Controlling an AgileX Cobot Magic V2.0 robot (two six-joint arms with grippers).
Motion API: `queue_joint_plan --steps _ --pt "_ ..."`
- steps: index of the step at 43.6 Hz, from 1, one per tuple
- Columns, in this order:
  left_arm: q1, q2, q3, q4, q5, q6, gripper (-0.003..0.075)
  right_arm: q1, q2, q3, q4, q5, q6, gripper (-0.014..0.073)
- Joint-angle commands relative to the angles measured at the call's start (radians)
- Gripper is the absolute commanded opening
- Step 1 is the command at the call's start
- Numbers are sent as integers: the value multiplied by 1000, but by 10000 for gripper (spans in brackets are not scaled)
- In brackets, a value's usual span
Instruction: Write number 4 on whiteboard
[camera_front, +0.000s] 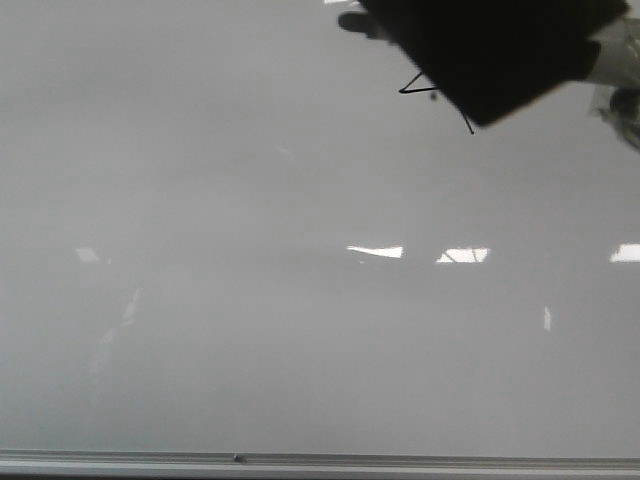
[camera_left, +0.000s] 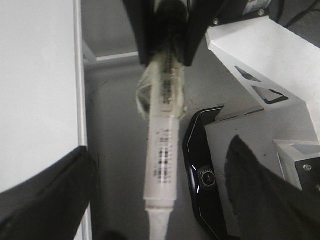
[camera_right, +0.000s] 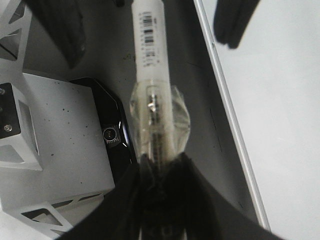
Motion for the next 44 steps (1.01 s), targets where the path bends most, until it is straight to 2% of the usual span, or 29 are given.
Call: queue_joint_plan --steps 1,5,11,16,20,22,26,29,32,35,40,44 --pt "-23 -19 -38 -22 -23 2 503 -3 -9 -31 30 -38 -8 -72" --pt "-25 -19 -38 -22 -12 2 431 -3 -9 -31 30 -38 -8 -72" --pt "-25 -19 -38 -22 -21 2 253 -3 -9 -31 30 -38 -8 -72" --pt "-25 -19 -38 -22 -21 2 134 -3 -9 -31 30 -39 -8 -67" --pt "-25 -19 -38 -22 -21 2 58 -3 -9 -31 30 -38 -8 -10" --pt "-25 -19 -38 -22 -21 2 37 -3 -9 -31 30 -38 -8 62" --pt "-25 -19 -38 -22 -21 -8 10 -3 -9 -31 30 -38 -8 261" --pt "-25 -19 -38 -19 -21 -30 9 -4 -11 -32 25 -38 -8 406" --pt "-25 -19 -38 13 -21 -75 9 -7 -26 -32 3 -33 -2 512" --pt "-25 -24 -38 92 -21 -148 10 -19 -55 -32 -27 -31 31 562" --pt "-25 -51 -38 291 -21 -334 10 -49 -118 -32 -100 -31 132 557" --pt "-23 -81 -38 477 -17 -541 9 -73 -160 -32 -158 -31 220 557"
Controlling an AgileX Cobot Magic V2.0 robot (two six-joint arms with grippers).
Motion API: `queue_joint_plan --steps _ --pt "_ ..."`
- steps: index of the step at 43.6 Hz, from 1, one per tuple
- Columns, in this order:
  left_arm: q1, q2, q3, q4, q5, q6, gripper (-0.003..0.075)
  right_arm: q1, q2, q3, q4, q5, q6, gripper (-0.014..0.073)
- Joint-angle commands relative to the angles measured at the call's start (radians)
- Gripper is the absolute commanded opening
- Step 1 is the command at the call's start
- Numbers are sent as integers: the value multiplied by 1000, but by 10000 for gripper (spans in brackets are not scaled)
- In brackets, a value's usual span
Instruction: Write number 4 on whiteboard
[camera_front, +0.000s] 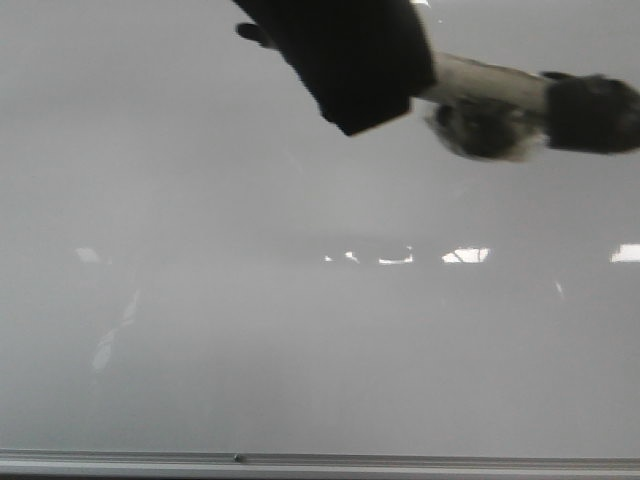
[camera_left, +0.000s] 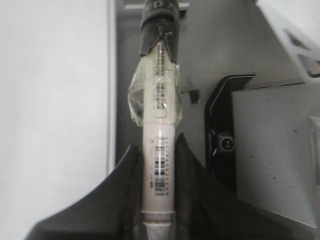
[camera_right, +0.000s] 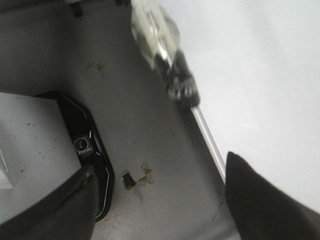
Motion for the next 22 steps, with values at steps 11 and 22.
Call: queue_joint_plan --steps 11,22 --pt "123 -176 33 453 -9 -629 9 -44 -69 -31 -77 -35 125 557" --pt "447 -369 291 488 -268 -757 9 -44 -69 -31 -77 -42 125 557"
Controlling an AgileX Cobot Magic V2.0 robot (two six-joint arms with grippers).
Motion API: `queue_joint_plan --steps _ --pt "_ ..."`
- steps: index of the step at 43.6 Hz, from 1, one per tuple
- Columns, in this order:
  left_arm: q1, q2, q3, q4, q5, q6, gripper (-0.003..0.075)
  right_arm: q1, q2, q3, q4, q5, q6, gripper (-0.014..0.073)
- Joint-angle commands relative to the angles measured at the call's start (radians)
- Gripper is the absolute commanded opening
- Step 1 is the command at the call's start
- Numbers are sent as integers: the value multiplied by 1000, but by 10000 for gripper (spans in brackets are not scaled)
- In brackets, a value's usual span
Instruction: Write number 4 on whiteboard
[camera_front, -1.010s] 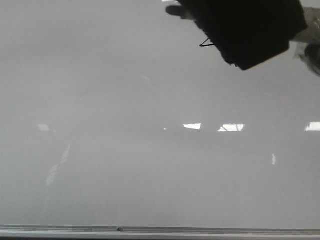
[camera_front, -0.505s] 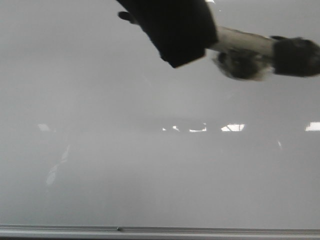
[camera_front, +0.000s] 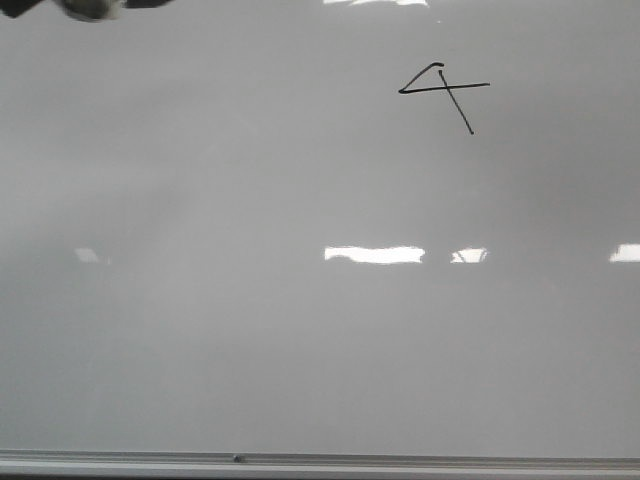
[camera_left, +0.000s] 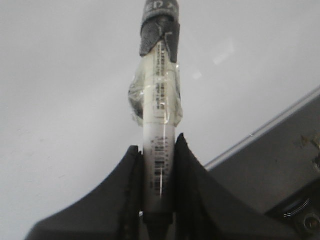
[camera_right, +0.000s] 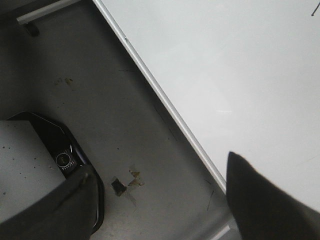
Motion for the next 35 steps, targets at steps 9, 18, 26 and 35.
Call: queue_joint_plan --steps 9,18,26,35 --pt "401 -128 251 -31 -545 -173 9 -5 2 -31 -6 -53 4 557" --pt "605 -86 447 -171 -983 -179 10 -5 2 -31 -5 -54 5 557" --pt "655 19 560 -173 -1307 -172 10 -5 2 -31 -5 -60 5 557" --pt "655 185 573 -172 -1548 -172 10 -5 2 -31 -5 -67 5 557"
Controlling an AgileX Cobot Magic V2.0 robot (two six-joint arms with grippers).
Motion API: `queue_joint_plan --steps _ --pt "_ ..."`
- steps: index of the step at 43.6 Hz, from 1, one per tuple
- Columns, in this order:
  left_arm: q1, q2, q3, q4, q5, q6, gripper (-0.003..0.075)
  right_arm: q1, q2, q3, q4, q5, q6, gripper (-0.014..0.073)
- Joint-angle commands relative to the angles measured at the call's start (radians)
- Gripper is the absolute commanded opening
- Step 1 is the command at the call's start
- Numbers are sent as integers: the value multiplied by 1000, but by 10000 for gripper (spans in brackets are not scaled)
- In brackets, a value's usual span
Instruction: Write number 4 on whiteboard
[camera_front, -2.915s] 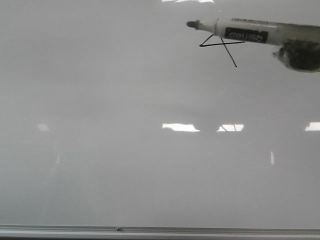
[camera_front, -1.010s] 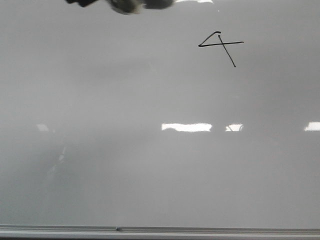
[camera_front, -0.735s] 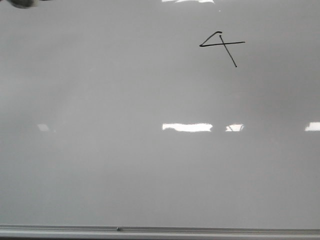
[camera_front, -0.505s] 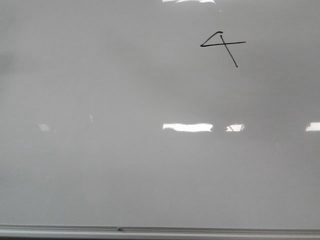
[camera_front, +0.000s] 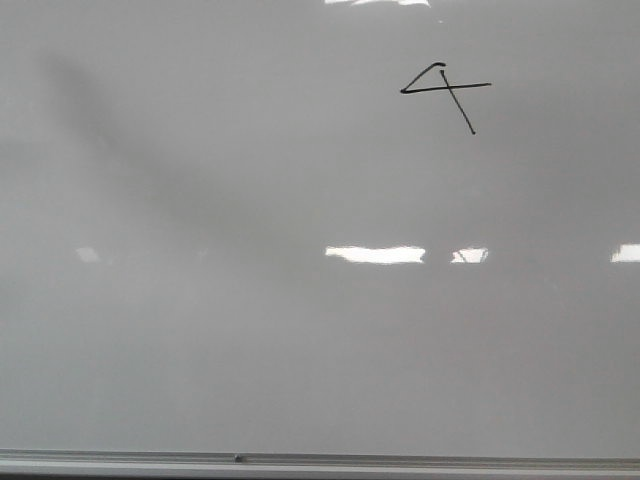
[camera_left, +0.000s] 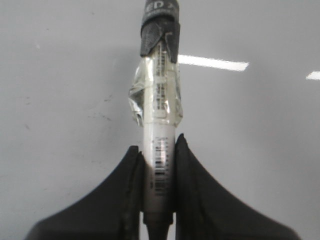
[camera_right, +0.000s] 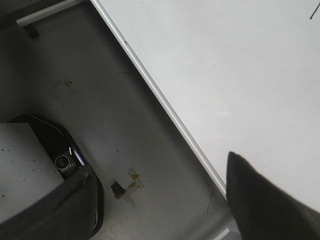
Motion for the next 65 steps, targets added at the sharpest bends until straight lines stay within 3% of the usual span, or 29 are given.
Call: queue_joint_plan --steps 1,9,18,23,31,38,49,55,65 --pt "3 56 -25 -11 -215 -3 10 -5 2 -31 -5 -59 3 557" --pt "3 164 -25 -13 -370 -3 13 -5 2 -31 -5 -59 3 557" --pt "3 243 -29 -13 -410 -3 41 -5 2 -31 -5 -59 3 557" --pt "3 262 -39 4 -392 -3 149 -5 2 -31 -5 -59 3 557" --pt "3 242 -41 38 -341 -3 415 -5 2 -31 -5 -59 6 557" --pt "3 158 -69 61 -138 -3 451 -5 2 -31 -9 -63 76 557" --pt "-54 -90 -188 129 377 -3 451 -5 2 -31 -129 -83 342 557" --pt "-170 -247 -249 126 612 71 451 -5 1 -31 -185 -83 448 557" --pt "-420 -408 -339 23 1115 198 451 -5 -30 -30 -187 -93 480 557"
